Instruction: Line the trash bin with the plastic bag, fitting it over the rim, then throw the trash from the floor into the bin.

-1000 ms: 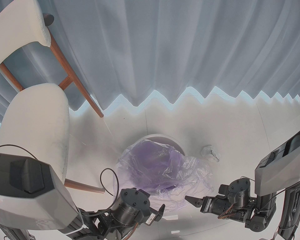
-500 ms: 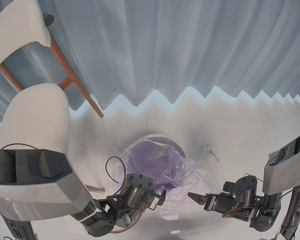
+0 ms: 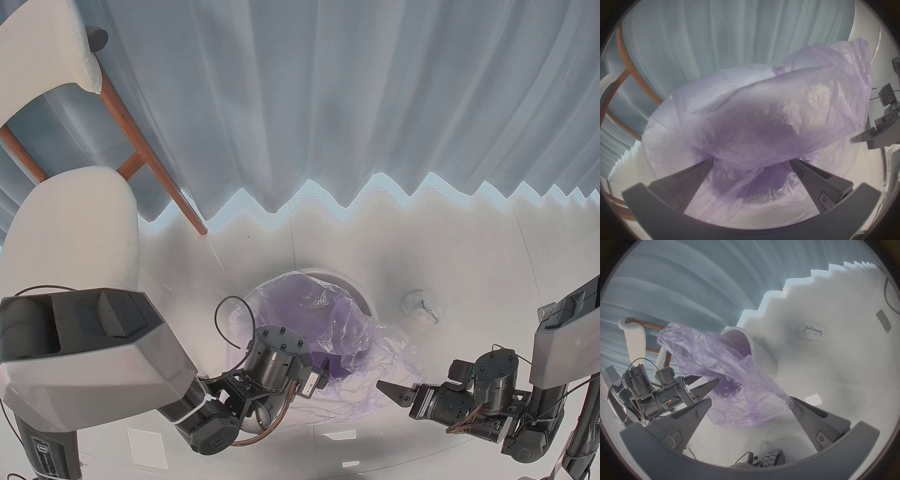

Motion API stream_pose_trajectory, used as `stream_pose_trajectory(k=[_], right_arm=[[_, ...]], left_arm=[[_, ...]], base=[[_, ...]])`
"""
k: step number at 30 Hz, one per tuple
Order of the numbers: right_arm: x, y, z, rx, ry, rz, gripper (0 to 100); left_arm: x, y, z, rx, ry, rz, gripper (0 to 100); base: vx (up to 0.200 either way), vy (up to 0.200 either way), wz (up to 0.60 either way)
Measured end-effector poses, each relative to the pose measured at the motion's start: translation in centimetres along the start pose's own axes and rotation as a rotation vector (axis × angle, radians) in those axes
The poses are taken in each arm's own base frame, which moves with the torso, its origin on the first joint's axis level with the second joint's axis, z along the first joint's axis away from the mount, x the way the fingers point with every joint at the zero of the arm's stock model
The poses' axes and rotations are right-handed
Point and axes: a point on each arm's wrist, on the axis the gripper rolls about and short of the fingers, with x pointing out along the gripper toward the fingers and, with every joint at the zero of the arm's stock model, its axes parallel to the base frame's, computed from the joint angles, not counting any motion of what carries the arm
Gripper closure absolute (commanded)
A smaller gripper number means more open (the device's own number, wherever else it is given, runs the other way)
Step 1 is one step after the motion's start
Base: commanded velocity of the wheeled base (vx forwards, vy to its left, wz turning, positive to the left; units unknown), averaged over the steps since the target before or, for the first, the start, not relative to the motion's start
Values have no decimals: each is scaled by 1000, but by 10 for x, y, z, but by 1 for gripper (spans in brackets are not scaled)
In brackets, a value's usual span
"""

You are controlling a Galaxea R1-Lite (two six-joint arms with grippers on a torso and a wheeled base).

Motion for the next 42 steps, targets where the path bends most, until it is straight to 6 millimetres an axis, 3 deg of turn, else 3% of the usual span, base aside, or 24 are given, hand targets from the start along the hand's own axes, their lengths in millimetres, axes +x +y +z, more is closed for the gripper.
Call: stream_pose_trajectory(k=[1, 2, 15, 28, 33, 42], right_arm=[[0, 0, 0, 0, -2, 1, 0], [-1, 0, 0, 1, -2, 2, 0], [-5, 2, 2, 4, -11, 9, 0], [-8, 0, 1, -3, -5, 1, 0], [-8, 1, 8, 4, -37, 12, 0], [-4, -4, 36, 0, -136, 39, 0]], left_arm=[[2, 0, 0, -1, 1, 7, 0], [3, 1, -1, -1, 3, 14, 100], [13, 14, -4, -25, 10, 75, 100], [-24, 34, 52, -116, -175, 13, 100], [-28, 60, 64, -222, -210, -54, 100], [-24, 105, 67, -404, -207, -102, 100]], base=[[0, 0, 0], [0, 0, 0], [0, 0, 0], [0, 0, 0], [0, 0, 0], [0, 0, 0]])
